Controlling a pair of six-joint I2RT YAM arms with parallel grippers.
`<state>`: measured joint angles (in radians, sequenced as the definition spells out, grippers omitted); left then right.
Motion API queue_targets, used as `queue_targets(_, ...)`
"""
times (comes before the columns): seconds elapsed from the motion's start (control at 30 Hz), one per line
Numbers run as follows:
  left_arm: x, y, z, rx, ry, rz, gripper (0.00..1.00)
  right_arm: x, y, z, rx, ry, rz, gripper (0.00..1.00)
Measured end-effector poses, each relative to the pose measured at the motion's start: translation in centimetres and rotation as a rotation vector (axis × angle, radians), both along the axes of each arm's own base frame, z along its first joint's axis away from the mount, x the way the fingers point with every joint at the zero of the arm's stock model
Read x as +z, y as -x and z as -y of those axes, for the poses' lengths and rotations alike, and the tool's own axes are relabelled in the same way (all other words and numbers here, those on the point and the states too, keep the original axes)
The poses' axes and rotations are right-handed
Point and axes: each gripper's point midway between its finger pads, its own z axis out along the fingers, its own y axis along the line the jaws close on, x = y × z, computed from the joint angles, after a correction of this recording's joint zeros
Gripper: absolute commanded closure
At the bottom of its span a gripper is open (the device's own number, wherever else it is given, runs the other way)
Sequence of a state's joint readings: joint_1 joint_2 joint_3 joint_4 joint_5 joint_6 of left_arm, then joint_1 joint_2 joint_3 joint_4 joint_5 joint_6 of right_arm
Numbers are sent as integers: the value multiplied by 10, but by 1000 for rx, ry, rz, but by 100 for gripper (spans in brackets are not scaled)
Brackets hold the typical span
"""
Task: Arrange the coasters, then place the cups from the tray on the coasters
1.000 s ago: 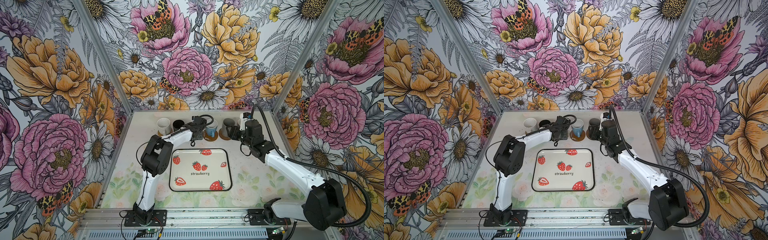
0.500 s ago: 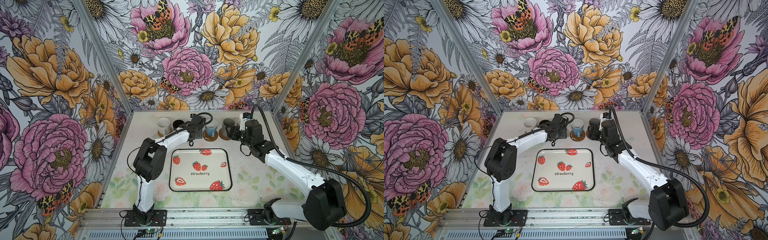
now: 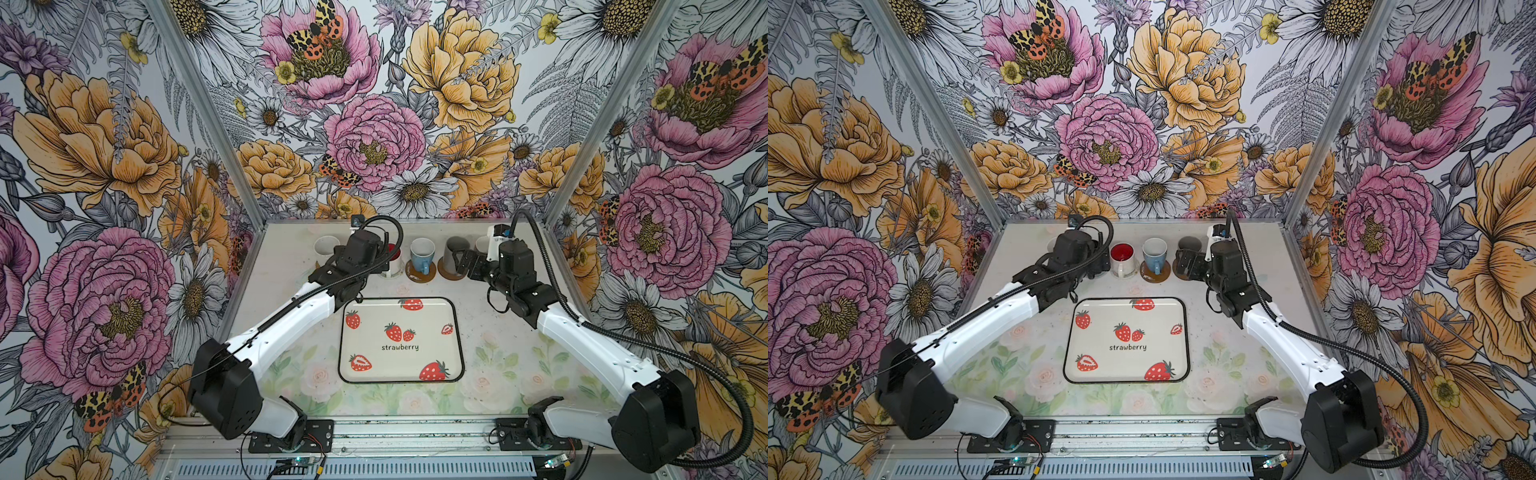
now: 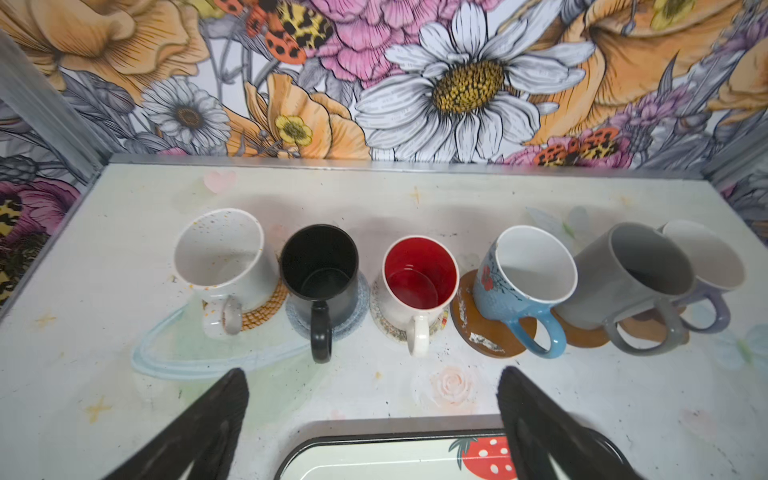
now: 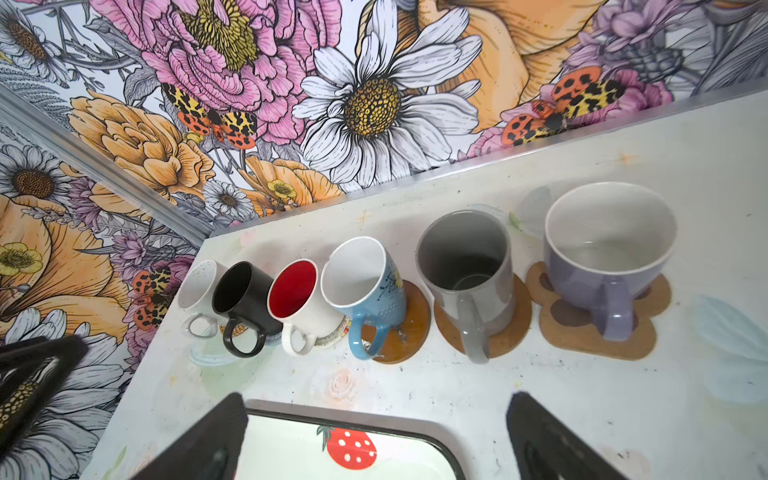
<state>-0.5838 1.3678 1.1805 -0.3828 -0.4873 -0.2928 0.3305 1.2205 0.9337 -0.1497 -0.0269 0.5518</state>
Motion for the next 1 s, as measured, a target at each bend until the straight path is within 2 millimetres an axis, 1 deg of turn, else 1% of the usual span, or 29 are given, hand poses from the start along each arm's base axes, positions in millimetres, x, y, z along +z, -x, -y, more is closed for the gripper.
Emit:
queue_targets(0.07, 8, 8, -22, 31, 5, 40, 1, 2, 4, 16, -33, 23, 17, 0)
queue_targets(0.13, 11, 17, -47, 70, 2, 74, 1, 3, 9, 36, -77, 65, 38, 0)
queue_targets(0.23, 4, 29, -80, 123, -22, 103, 1, 5, 14, 68, -156, 152, 74, 0)
queue_targets(0.27, 1, 31, -87, 136, -29, 110, 1, 6, 15, 80, -187, 186, 82, 0)
queue_targets(0.33, -11, 35, -106, 171, -50, 121, 1, 4, 15, 105, -250, 264, 88, 0)
queue_targets(0.37, -19, 36, -115, 190, -58, 121, 1, 2, 15, 113, -269, 290, 87, 0)
queue_targets(0.4, -28, 36, -124, 210, -69, 117, 1, -4, 14, 126, -295, 323, 80, 0)
queue_targets(0.47, -47, 35, -142, 249, -88, 101, 1, -19, 11, 144, -323, 369, 63, 0)
queue_targets(0.5, -57, 35, -151, 269, -98, 90, 1, -32, 10, 151, -331, 387, 53, 0)
queue_targets(0.53, -66, 34, -159, 283, -106, 81, 1, -42, 9, 157, -338, 398, 49, 0)
queue_targets(0.57, -77, 32, -166, 295, -114, 69, 1, -60, 9, 162, -337, 410, 41, 0)
queue_targets(0.7, -109, 26, -184, 320, -131, 42, 1, -128, 15, 166, -295, 426, -21, 0)
queue_targets(0.73, -114, 24, -187, 324, -129, 44, 1, -136, 15, 167, -288, 432, -31, 0)
queue_targets(0.77, -119, 22, -189, 325, -130, 48, 1, -143, 13, 168, -281, 439, -37, 0)
queue_targets(0.8, -122, 20, -191, 326, -128, 58, 1, -145, 9, 168, -275, 437, -27, 1)
queue_targets(0.87, -127, 17, -194, 326, -124, 80, 1, -141, 1, 167, -269, 432, 12, 1)
queue_targets(1.0, -139, 10, -192, 298, -131, 118, 1, -136, -13, 165, -259, 413, 82, 2)
